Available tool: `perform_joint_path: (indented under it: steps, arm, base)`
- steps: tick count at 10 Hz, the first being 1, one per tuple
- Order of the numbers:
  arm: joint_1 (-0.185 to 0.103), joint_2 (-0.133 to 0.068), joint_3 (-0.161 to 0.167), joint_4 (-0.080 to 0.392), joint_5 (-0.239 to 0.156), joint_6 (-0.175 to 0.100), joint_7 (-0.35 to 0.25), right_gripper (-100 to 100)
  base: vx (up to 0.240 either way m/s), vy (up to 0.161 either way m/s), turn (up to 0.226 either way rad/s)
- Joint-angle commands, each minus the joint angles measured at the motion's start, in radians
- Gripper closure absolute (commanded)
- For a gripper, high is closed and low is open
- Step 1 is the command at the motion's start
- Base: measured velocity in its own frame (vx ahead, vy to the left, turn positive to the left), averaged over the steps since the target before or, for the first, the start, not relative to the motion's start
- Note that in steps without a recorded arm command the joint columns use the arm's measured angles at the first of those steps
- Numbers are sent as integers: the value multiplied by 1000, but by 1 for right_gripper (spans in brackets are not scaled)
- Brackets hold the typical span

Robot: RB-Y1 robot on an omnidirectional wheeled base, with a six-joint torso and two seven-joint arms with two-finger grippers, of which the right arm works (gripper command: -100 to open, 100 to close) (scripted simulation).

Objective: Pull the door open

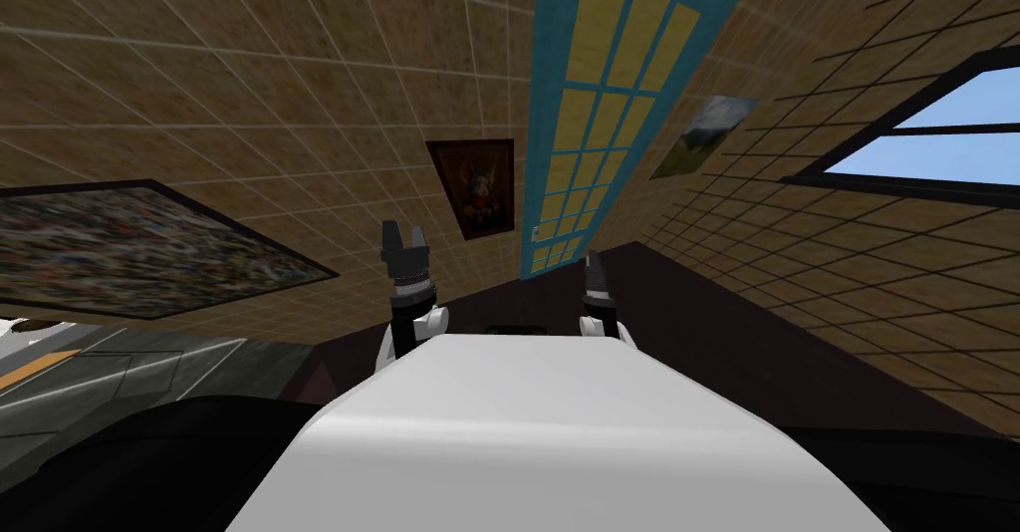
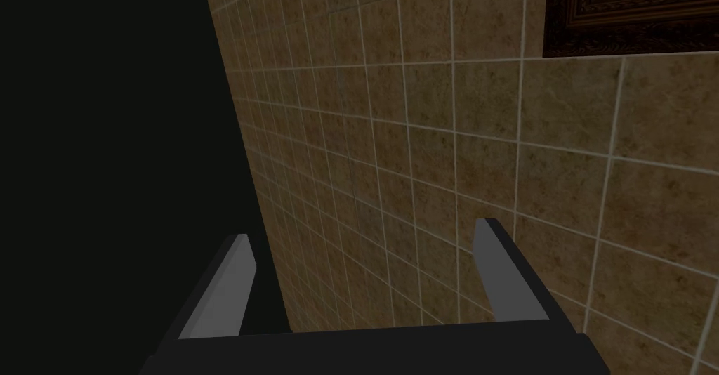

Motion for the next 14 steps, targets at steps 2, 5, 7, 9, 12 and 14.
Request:
perform_joint_path:
  steps: [2,5,7,9,12,14]
  arm:
    - [-21,-12,-18,83,33,-27,81,-100]
    - [-44,-22,-34,155,58,-45,142,-100]
    - [-56,-27,-42,200,71,-54,173,-100]
    - [-68,-32,-50,236,84,-63,204,-100]
    - [-103,-45,-75,332,122,-91,294,-100]
    - [-114,-49,-83,381,135,-100,328,-100]
  base:
    - [104,-21,109]
    - [63,-12,69]
    - [54,-9,60]
    - [71,-11,78]
    - [68,-19,105]
    - [68,-13,56]
